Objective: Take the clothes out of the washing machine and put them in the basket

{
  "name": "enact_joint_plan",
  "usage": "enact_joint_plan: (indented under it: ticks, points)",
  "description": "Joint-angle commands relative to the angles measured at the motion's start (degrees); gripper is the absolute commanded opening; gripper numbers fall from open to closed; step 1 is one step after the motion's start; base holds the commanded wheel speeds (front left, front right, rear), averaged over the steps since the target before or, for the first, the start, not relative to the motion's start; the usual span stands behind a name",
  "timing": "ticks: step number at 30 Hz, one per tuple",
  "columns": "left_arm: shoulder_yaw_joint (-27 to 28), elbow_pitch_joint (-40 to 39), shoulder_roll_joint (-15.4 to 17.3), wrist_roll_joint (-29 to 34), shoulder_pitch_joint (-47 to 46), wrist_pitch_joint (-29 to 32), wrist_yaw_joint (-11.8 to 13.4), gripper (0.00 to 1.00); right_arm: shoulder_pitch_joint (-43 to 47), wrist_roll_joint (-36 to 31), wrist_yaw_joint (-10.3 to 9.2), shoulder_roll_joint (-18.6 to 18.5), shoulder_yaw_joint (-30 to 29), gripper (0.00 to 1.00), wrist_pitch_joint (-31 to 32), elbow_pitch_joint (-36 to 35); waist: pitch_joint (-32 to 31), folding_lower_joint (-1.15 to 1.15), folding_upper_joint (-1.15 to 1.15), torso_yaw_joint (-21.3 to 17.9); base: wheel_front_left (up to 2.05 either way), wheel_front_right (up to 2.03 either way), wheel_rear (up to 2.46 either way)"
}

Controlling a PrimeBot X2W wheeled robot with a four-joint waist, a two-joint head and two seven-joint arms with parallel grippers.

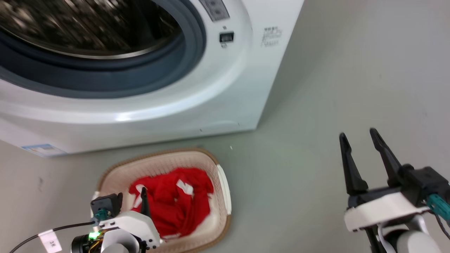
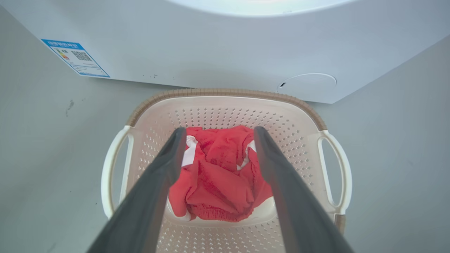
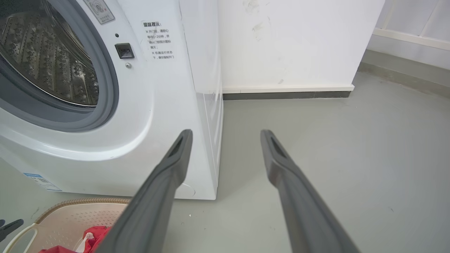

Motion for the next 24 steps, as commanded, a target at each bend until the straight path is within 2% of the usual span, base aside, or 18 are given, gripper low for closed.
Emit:
enact_joint_plan:
  ticks: [1,7,14,24]
  points:
    - [-0.65,-1.47,-0.16,0.54,1.52,-0.14,-0.15,1.0,1.56,-0.91,-0.04,0.05,-0.66,1.0,0.16,-0.47,-6.38,0.0,0.0,3.22,0.0,0.0,0.0]
    - [-4.66,-10.39,-0.43,0.01,3.87,-0.13,-0.61,1.0,5.36,-0.79,-0.04,0.04,-4.0,1.0,1.37,-2.17,-11.06,0.0,0.0,5.25,0.0,0.0,0.0]
    - [-9.8,-22.72,-0.42,0.14,5.81,-0.13,1.02,1.0,8.22,-1.54,-0.04,0.05,-5.32,1.0,3.12,-3.87,-14.37,0.0,0.0,6.79,0.0,0.0,0.0]
    - [-11.83,-35.36,0.39,4.22,9.9,-0.13,1.77,1.0,12.15,-2.12,-0.04,0.05,-6.27,1.0,4.02,-5.66,-19.01,0.0,0.0,8.4,0.0,0.0,0.0]
